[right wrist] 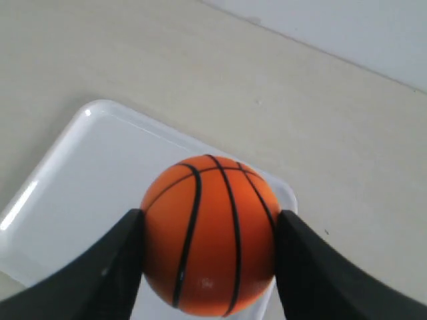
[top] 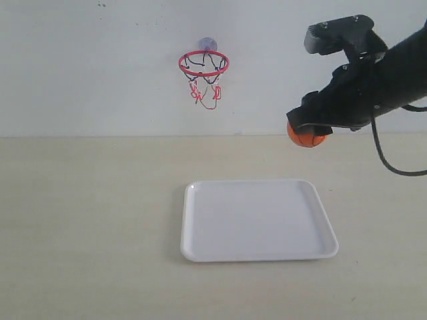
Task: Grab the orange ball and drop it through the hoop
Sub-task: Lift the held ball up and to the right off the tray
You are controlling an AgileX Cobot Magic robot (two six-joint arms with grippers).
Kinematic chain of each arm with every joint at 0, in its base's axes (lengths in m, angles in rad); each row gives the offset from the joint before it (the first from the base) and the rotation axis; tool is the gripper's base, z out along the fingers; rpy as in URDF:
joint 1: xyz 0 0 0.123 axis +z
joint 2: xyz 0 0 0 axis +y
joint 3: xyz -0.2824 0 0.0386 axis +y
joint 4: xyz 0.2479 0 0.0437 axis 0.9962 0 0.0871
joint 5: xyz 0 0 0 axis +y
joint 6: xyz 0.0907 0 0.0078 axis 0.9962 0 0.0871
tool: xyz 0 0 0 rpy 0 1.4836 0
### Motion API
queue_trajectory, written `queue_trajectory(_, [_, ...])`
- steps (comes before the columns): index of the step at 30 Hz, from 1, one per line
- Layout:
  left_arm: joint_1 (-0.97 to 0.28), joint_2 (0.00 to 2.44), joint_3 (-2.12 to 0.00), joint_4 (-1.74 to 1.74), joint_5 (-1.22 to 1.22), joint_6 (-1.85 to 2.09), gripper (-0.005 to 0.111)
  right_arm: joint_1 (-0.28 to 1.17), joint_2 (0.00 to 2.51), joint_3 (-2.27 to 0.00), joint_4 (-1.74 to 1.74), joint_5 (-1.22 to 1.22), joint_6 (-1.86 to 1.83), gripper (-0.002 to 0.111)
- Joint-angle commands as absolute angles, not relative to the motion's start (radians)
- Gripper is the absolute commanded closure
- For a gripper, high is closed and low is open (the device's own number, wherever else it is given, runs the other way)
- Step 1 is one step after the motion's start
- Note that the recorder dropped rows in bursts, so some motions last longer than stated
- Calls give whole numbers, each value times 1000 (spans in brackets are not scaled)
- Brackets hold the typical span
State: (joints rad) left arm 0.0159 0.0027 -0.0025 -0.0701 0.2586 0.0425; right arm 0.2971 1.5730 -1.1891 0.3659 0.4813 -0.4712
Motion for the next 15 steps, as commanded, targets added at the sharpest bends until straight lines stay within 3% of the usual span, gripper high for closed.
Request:
queue_trajectory(1, [19, 0, 0, -79, 255, 47, 103, 290, 1588, -1158, 724, 297, -789, 108])
queue_trajectory(5, [19, 0, 0, -79, 255, 47, 103, 290, 1634, -1176, 1206, 240, -1145, 108])
queue_trajectory(11, [19, 0, 0, -79, 255, 47, 103, 290, 1713, -1222, 1744, 408, -1782, 108])
queue_trajectory(15, [19, 0, 0, -79, 255, 47, 103, 290, 1777, -1299, 1744, 460, -1897, 108])
